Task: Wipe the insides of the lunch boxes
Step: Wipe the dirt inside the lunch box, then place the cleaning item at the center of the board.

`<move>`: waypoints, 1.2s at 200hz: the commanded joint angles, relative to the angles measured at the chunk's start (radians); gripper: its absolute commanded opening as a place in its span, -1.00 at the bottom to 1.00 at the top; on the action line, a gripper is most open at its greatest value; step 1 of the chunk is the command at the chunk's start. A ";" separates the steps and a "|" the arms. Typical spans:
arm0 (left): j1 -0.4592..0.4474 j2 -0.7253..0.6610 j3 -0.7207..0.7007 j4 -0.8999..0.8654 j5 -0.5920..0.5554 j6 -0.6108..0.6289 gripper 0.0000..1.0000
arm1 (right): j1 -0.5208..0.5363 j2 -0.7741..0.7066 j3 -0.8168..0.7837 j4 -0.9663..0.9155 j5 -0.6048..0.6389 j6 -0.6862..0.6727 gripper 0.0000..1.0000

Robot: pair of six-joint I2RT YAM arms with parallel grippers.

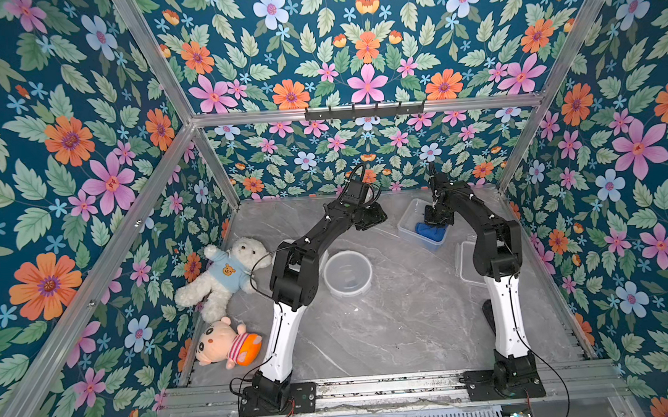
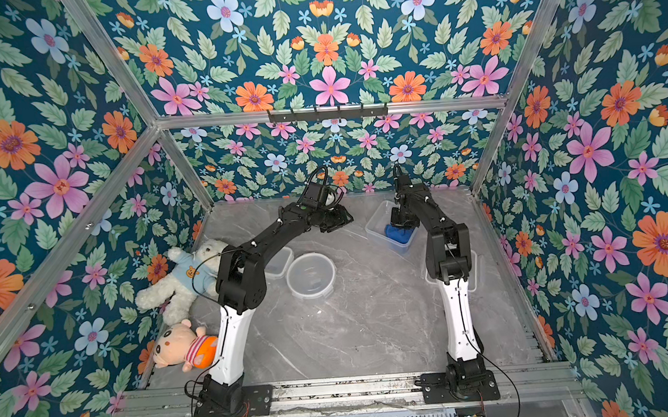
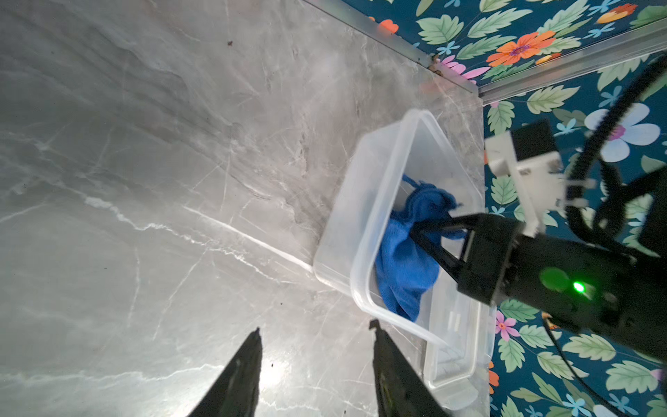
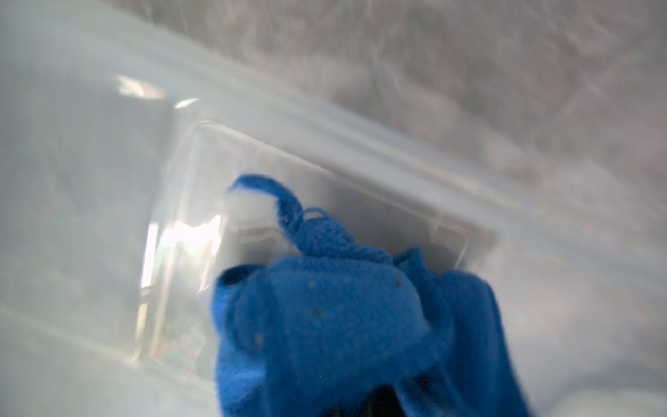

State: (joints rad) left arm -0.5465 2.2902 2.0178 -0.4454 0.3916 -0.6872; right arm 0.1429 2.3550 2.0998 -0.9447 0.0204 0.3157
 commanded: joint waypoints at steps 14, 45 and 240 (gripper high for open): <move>-0.001 -0.040 -0.045 0.023 -0.011 0.007 0.03 | -0.034 -0.123 -0.189 0.014 0.060 0.042 -1.00; -0.003 -0.069 -0.086 0.032 -0.017 0.005 0.03 | -0.073 -0.196 -0.289 0.069 0.049 0.056 -1.00; 0.195 -0.513 -0.451 0.002 -0.172 0.070 0.33 | 0.410 -0.745 -0.532 -0.119 0.029 0.120 -1.00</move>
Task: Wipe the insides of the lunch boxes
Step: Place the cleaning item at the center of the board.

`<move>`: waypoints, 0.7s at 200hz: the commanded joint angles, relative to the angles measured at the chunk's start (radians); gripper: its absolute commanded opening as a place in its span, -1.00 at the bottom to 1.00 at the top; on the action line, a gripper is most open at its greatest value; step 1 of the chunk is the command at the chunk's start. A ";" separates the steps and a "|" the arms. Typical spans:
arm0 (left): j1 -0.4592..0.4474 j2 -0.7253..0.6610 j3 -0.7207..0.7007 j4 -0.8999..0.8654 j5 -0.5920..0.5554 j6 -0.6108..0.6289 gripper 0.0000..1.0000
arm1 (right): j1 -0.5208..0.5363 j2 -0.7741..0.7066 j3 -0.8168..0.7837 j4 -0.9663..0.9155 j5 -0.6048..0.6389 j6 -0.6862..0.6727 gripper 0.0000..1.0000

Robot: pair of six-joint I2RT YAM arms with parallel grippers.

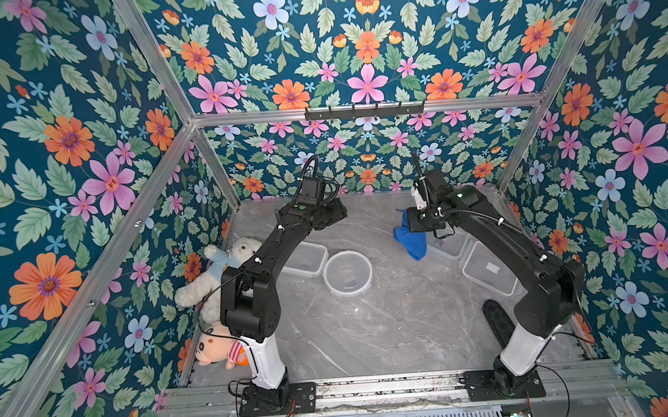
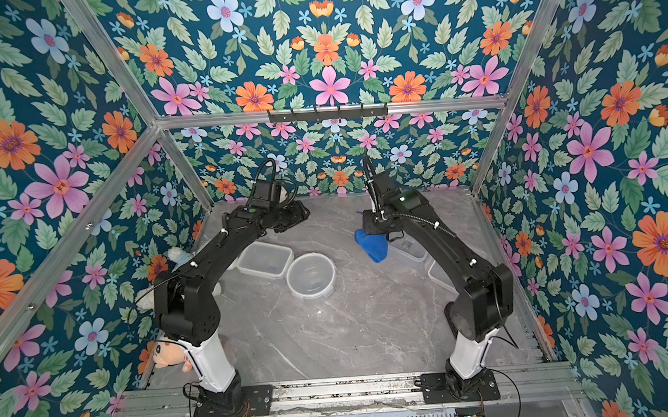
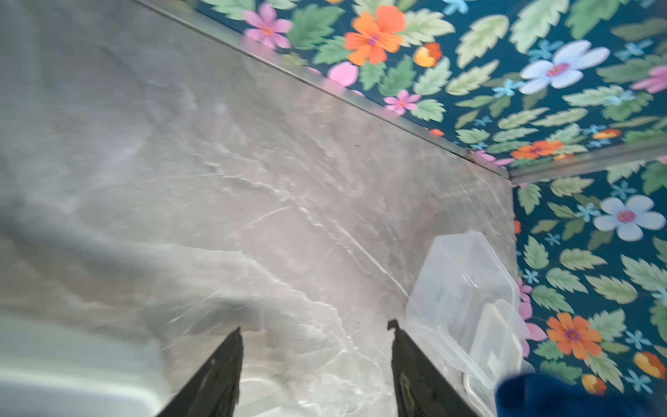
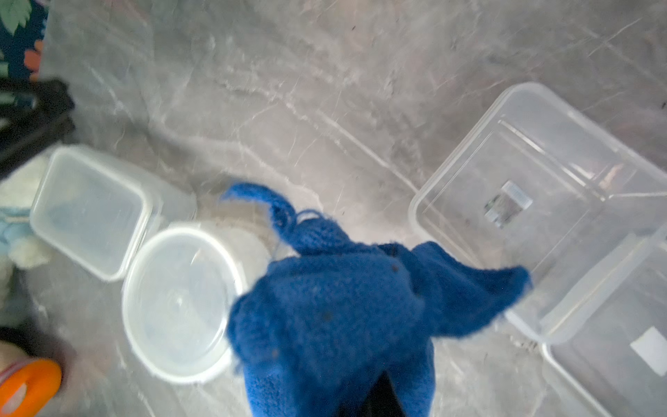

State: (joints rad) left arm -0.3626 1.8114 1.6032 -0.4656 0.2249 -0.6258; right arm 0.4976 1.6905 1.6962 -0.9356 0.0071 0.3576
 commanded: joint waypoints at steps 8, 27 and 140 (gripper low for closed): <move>0.013 -0.045 -0.050 0.027 -0.001 0.010 0.33 | 0.072 -0.116 -0.206 -0.148 0.045 0.109 -1.00; 0.014 -0.059 -0.070 0.033 0.007 0.008 0.33 | 0.096 -0.203 -0.399 -0.151 0.012 0.172 -1.00; 0.012 -0.070 -0.112 0.068 0.049 -0.020 0.36 | 0.176 -0.172 -0.666 -0.104 -0.007 0.262 0.17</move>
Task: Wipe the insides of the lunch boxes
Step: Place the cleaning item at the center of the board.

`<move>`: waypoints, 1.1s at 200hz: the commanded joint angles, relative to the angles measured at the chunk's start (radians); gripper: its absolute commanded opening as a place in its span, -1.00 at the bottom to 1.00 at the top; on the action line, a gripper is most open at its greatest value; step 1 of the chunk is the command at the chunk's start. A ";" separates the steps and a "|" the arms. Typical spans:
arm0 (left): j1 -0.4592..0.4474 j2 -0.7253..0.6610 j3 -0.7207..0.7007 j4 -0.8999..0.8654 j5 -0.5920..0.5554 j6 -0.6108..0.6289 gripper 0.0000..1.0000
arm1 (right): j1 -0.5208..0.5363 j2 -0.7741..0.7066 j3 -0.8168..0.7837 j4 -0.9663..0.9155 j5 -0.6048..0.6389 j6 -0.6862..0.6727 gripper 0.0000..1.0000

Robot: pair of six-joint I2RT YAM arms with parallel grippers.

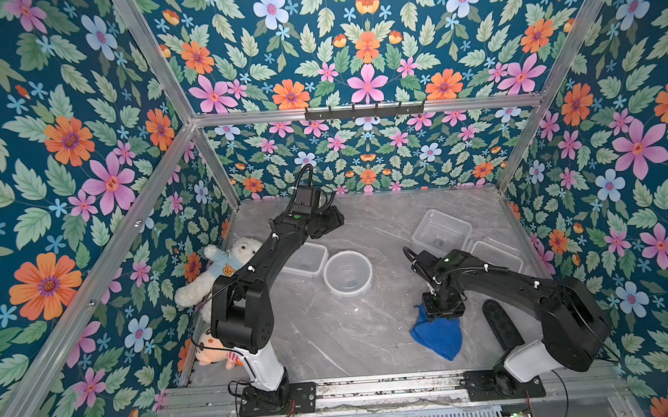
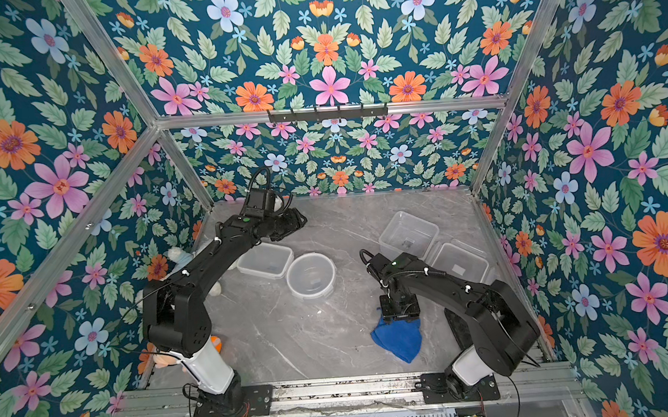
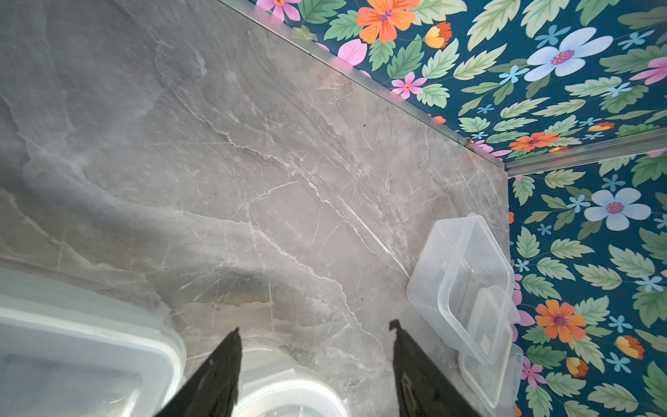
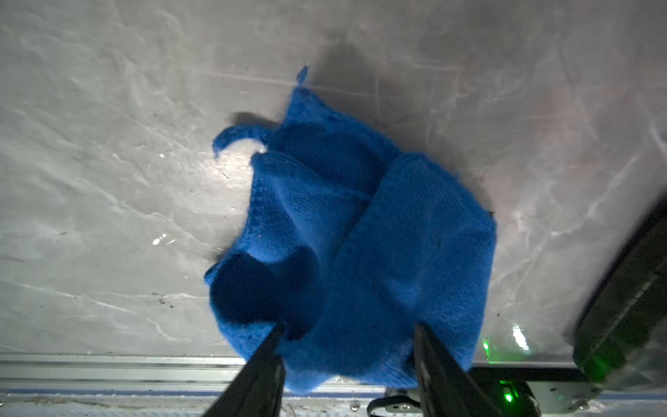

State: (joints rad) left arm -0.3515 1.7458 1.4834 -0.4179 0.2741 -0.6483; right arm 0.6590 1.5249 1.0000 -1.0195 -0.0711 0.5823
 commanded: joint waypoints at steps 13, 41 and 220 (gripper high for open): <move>0.002 0.001 0.016 0.016 -0.003 0.004 0.36 | 0.016 -0.031 0.056 -0.047 0.101 0.038 0.17; 0.002 0.016 0.021 0.021 0.002 0.005 0.36 | 0.015 -0.093 0.097 -0.035 0.074 0.018 0.17; -0.001 -0.125 -0.173 -0.075 0.016 0.030 0.40 | 0.047 0.415 0.707 0.240 -0.205 -0.141 0.06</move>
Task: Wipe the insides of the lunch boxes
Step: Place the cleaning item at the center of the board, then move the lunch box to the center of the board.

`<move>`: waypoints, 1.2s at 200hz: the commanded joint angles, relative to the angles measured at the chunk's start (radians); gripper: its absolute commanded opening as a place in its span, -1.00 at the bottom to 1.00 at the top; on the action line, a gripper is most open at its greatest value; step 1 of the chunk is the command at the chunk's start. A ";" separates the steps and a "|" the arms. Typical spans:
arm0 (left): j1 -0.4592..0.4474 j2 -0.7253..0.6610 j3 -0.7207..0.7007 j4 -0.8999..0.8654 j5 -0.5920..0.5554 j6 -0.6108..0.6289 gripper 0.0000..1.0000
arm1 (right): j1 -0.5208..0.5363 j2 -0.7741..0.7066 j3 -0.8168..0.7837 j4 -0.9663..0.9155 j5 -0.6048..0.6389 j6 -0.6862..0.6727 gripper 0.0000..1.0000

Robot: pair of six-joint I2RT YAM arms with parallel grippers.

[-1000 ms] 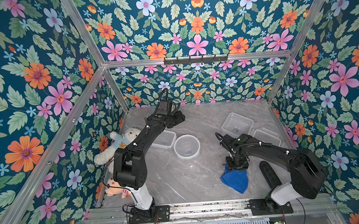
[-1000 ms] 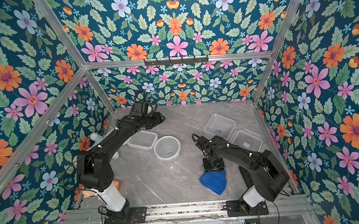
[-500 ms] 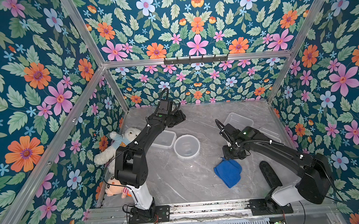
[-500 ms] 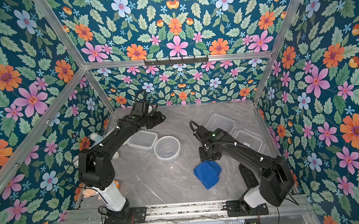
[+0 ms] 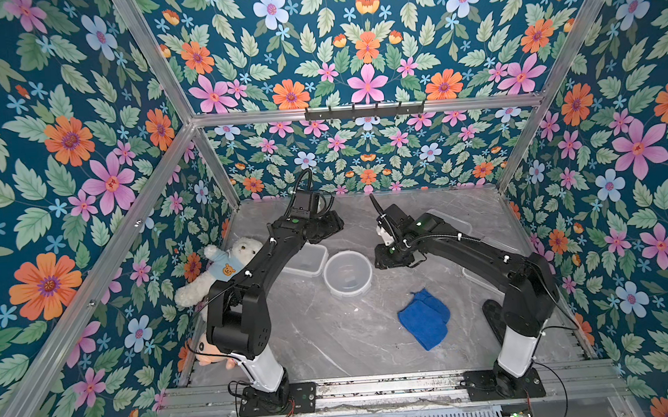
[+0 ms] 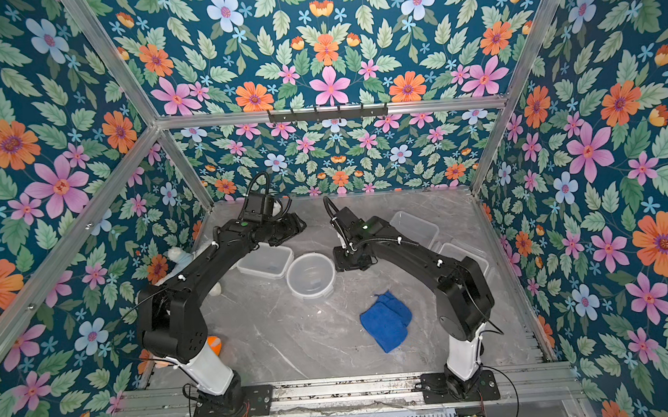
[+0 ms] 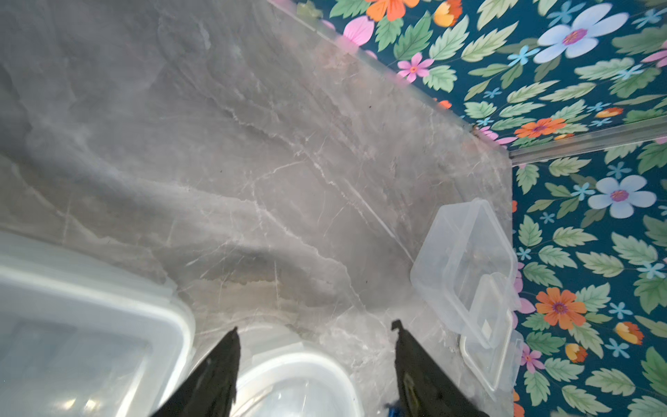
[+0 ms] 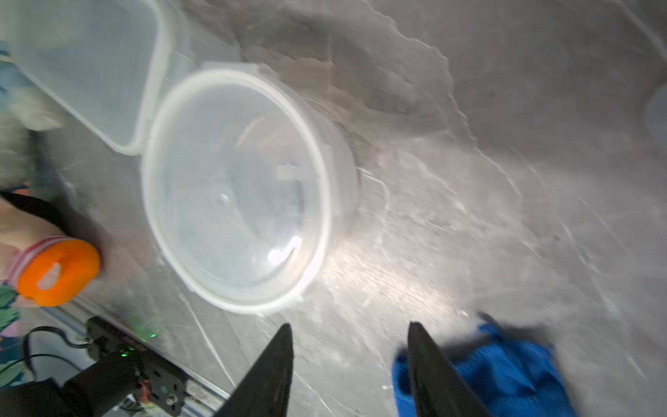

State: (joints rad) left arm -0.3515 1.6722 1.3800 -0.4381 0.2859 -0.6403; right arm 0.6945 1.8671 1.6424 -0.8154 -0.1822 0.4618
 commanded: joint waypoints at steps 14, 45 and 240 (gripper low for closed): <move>-0.012 -0.117 -0.148 -0.054 0.018 0.017 0.39 | 0.017 0.114 0.094 0.043 -0.096 -0.029 0.06; -0.082 -0.264 -0.282 -0.124 -0.035 -0.008 0.44 | 0.019 0.139 0.095 0.069 -0.067 -0.033 0.08; -0.148 0.232 0.018 0.173 -0.001 -0.116 0.40 | -0.337 0.219 0.075 0.247 -0.381 -0.013 0.10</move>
State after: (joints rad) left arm -0.5079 1.8206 1.2785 -0.2565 0.2749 -0.7853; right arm 0.3775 2.0296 1.6428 -0.5285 -0.5102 0.4671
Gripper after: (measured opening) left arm 0.702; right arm 0.556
